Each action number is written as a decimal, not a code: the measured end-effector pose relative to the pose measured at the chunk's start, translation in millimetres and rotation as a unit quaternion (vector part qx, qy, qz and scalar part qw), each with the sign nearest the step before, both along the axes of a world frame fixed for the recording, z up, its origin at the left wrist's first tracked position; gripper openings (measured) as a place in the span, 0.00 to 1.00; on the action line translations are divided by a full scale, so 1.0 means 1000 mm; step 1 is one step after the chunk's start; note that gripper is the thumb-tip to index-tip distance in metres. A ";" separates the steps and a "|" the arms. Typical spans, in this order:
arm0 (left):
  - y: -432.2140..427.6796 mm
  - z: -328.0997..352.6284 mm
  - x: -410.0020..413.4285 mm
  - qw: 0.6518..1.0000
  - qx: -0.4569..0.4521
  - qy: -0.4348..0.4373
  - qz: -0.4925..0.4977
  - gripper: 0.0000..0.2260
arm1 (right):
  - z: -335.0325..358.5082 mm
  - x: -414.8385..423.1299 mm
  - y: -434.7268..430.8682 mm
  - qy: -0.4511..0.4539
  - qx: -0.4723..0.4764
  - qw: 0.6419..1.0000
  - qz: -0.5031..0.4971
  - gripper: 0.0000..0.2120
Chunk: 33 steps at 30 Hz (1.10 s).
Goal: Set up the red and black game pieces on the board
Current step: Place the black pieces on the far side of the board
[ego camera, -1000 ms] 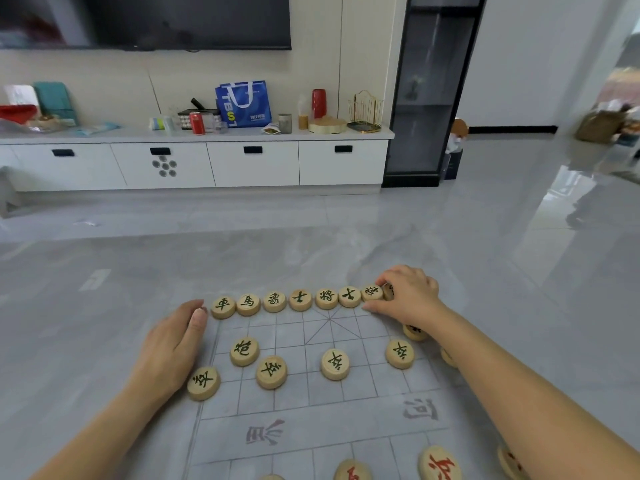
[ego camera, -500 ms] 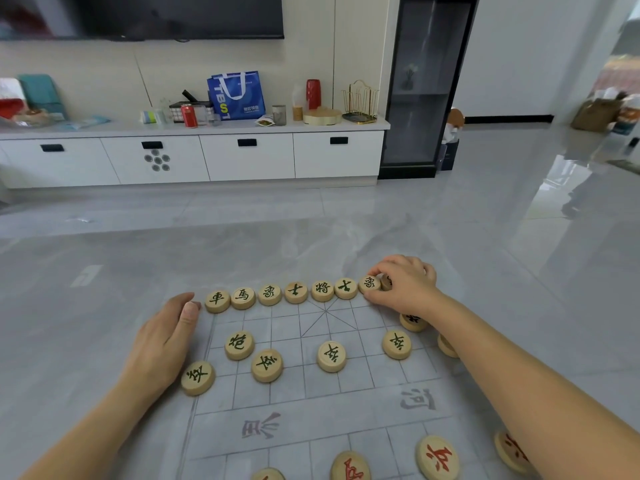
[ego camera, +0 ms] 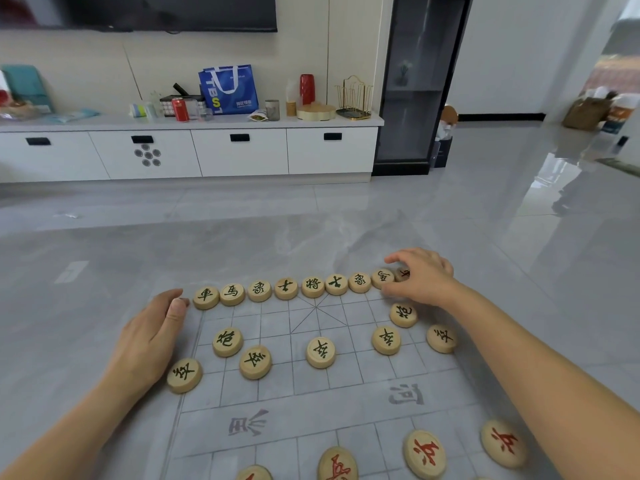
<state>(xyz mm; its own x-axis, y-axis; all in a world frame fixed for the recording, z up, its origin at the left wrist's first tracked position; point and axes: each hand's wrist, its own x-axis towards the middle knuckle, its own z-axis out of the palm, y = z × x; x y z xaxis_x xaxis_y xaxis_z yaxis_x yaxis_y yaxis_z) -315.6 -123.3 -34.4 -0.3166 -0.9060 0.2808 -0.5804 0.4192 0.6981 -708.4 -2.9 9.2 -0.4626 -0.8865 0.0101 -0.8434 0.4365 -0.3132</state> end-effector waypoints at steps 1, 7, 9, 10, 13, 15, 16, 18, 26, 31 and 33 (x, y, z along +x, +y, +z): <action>0.000 0.000 0.000 1.000 0.001 -0.001 0.000 0.39 | -0.001 -0.003 0.001 0.006 0.005 1.000 -0.002 0.27; -0.001 0.000 0.001 1.000 -0.001 -0.012 0.000 0.38 | -0.003 -0.001 0.003 -0.001 -0.004 0.999 0.031 0.22; 0.000 0.000 0.001 1.000 -0.001 -0.014 0.001 0.38 | -0.001 0.000 0.003 0.016 -0.007 0.999 0.033 0.18; 0.000 0.000 0.001 1.000 -0.001 -0.013 0.000 0.38 | -0.001 0.000 0.003 0.023 -0.012 0.999 0.029 0.17; 0.000 0.001 0.000 1.000 -0.003 -0.009 -0.001 0.38 | -0.001 -0.001 0.004 0.025 -0.016 0.999 0.035 0.23; 0.001 0.001 0.000 1.000 -0.007 -0.008 -0.002 0.37 | -0.001 -0.002 0.006 0.019 -0.012 0.999 0.049 0.24; 0.000 0.001 0.001 1.000 -0.009 -0.008 -0.002 0.38 | -0.002 -0.002 0.006 0.020 -0.010 0.998 0.053 0.23; -0.001 0.000 0.002 1.000 -0.010 -0.011 -0.001 0.38 | -0.003 -0.002 0.005 0.030 -0.011 0.998 0.049 0.19; -0.001 0.000 0.001 1.000 -0.008 -0.012 0.000 0.37 | -0.005 -0.005 0.006 0.025 -0.020 0.997 0.067 0.21; 0.000 0.001 0.000 1.000 -0.004 -0.001 -0.001 0.36 | -0.008 -0.004 0.003 0.024 -0.037 0.997 0.058 0.17; 0.001 0.001 0.000 1.000 -0.004 -0.002 -0.001 0.36 | -0.008 -0.004 0.002 0.025 -0.043 0.997 0.057 0.16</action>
<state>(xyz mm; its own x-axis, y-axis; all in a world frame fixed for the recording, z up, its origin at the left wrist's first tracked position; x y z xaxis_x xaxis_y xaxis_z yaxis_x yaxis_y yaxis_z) -316.0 -122.8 -33.4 -0.3191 -0.9031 0.2874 -0.5828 0.4261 0.6919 -711.9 -1.0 1.1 -0.3567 -0.9280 0.1077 -0.9010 0.3112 -0.3023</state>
